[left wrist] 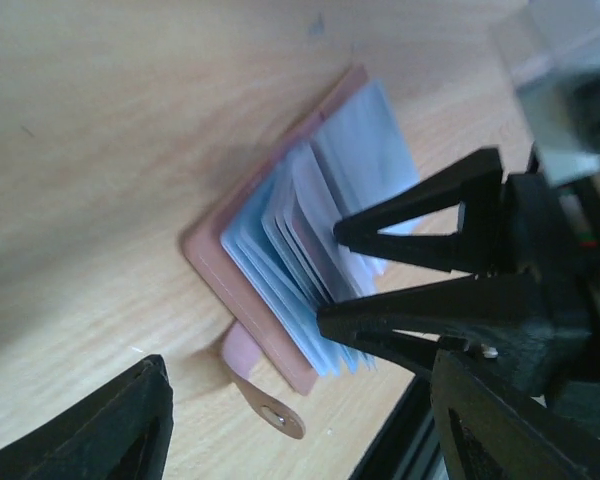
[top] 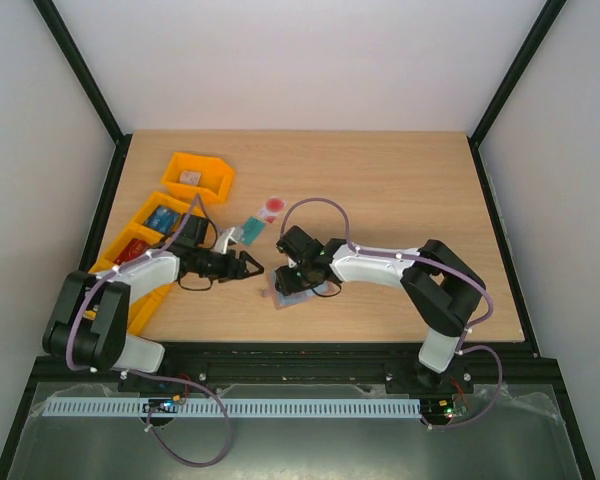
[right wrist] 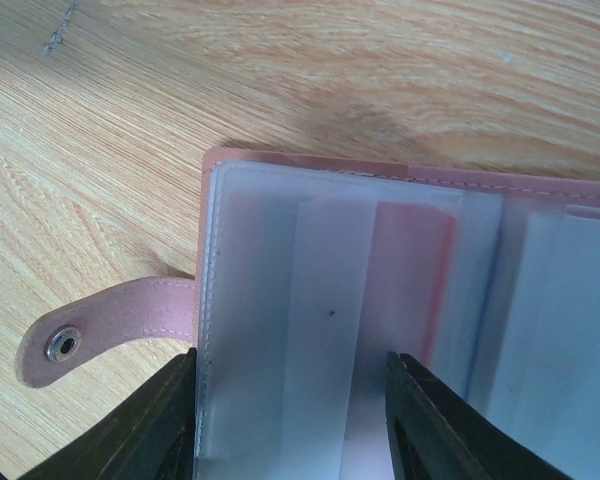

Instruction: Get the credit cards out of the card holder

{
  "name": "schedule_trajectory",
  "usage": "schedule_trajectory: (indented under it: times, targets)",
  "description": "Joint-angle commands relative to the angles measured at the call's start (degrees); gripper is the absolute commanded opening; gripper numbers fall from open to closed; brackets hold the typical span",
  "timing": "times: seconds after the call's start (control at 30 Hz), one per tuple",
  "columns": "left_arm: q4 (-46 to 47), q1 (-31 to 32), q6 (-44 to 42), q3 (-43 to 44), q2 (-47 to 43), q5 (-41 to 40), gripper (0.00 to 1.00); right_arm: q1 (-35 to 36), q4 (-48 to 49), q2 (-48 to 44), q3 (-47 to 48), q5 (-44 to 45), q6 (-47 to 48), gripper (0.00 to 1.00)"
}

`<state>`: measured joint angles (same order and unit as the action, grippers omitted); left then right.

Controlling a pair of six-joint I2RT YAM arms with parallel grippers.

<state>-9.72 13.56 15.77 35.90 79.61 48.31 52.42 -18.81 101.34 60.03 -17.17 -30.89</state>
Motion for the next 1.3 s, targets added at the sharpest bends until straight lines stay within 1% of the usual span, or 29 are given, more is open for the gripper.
schedule_trajectory:
  times: [0.0,0.1,0.17,0.23,0.27,0.43,0.77,0.93,1.27]
  targets:
    - [5.16,3.81,5.18,-1.29,3.78,2.42,0.72,-0.42,0.08,-1.05,-0.86,0.98,-1.41,0.47]
    - [5.98,4.94,5.94,-1.19,6.11,1.17,0.71,-0.43,0.58,-1.07,-0.95,1.01,-2.24,0.38]
    - [6.24,4.98,6.18,-1.23,6.87,0.47,0.69,-0.51,0.70,-0.49,-0.85,1.27,-2.72,0.32]
    - [6.18,4.98,6.20,-1.35,7.17,-0.03,0.68,-0.60,0.28,0.18,-0.59,2.10,-2.99,0.24]
    - [6.20,4.98,6.18,-1.43,7.15,-0.10,0.68,-0.73,0.07,0.34,-0.57,2.21,-3.03,0.19]
    - [5.98,5.00,5.81,-1.12,7.22,-0.50,0.68,-0.98,-0.86,-0.06,0.69,2.40,-2.50,0.03]
    - [5.41,4.99,4.02,-0.51,6.54,0.21,0.71,-2.22,-1.62,-4.91,2.32,1.78,-0.90,0.02]
    - [5.74,5.00,3.31,-0.67,5.76,1.72,0.75,-3.72,-0.07,-9.06,2.16,-1.51,0.60,0.02]
    - [7.01,4.72,1.77,-0.54,3.95,6.79,0.95,-5.57,3.66,-15.70,2.64,-9.36,5.76,0.02]
